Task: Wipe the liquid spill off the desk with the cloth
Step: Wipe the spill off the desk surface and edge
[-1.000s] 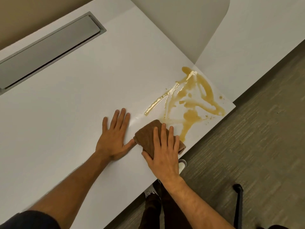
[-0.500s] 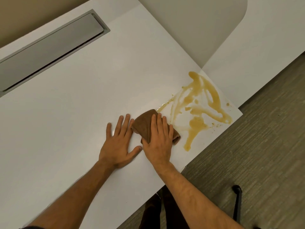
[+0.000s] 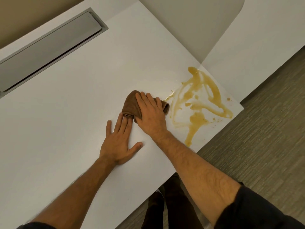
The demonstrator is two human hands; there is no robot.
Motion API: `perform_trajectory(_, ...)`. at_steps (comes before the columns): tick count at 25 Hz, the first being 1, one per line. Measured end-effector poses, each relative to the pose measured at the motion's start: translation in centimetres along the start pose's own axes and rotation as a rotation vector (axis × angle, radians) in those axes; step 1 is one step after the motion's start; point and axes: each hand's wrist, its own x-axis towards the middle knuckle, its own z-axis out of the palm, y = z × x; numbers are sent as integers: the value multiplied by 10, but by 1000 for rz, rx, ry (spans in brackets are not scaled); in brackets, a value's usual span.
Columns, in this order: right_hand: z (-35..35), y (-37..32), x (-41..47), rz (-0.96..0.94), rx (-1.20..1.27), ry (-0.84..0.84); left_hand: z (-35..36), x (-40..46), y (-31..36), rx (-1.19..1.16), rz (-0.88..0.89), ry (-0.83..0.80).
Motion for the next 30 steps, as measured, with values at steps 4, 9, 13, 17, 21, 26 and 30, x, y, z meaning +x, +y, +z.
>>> perform_trajectory(4,-1,0,-7,0,-50,15,2,-2,-1,-33,5,35)
perform_trajectory(9,-3,-1,-48,132,-85,32,4,-3,-5,-38,14,63)
perform_trajectory(13,-8,12,-107,176,-51,28,4,-5,-2,3,-3,61)
perform_trajectory(17,-17,10,-148,208,23,-27,1,-8,0,22,-7,61)
perform_trajectory(21,-47,20,-160,245,296,-34,1,-9,3,20,-7,48)
perform_trajectory(26,-72,39,-157,355,468,178,1,-7,2,12,2,54)
perform_trajectory(30,-51,60,-164,316,50,-49,2,-7,2,13,5,50)
